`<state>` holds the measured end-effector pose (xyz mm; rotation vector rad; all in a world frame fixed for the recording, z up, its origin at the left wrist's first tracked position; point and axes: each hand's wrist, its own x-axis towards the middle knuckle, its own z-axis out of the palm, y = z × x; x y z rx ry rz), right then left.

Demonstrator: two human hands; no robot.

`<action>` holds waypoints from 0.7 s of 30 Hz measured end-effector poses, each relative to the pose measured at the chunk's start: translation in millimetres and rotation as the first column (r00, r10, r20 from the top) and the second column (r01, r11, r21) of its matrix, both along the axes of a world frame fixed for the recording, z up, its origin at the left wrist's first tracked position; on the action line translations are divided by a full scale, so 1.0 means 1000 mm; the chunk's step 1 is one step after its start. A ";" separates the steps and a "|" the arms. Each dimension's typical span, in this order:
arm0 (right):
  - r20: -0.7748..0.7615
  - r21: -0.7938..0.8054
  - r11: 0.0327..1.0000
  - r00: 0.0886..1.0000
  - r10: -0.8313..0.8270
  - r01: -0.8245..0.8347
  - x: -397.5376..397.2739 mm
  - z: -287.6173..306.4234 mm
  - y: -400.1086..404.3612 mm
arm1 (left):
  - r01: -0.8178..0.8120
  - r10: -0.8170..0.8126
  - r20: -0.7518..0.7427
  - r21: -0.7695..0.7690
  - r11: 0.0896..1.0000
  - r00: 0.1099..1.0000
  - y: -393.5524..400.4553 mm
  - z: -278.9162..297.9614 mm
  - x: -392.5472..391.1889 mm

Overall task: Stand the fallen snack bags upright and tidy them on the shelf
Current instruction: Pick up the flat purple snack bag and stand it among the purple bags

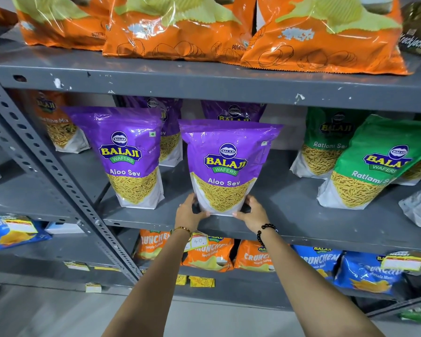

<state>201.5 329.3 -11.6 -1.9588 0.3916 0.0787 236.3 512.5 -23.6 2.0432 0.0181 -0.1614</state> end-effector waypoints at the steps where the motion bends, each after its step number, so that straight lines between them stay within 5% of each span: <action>1: 0.001 0.005 1.000 1.000 -0.005 0.005 -0.001 0.000 -0.001 | -0.012 0.011 0.008 0.017 1.000 1.000 0.001 -0.003 -0.003; 4: 0.007 -0.003 1.000 1.000 0.005 -0.005 -0.002 -0.001 -0.002 | -0.220 0.216 0.102 0.032 0.975 0.971 0.011 -0.016 -0.022; 9: 0.008 0.018 1.000 1.000 -0.015 0.014 -0.001 -0.003 0.001 | -0.614 0.611 0.154 -0.035 0.789 0.777 0.060 -0.014 -0.020; 21: 0.001 0.017 1.000 1.000 -0.020 0.019 0.001 -0.004 0.000 | -0.599 0.595 0.075 0.133 0.789 0.800 0.112 -0.004 0.020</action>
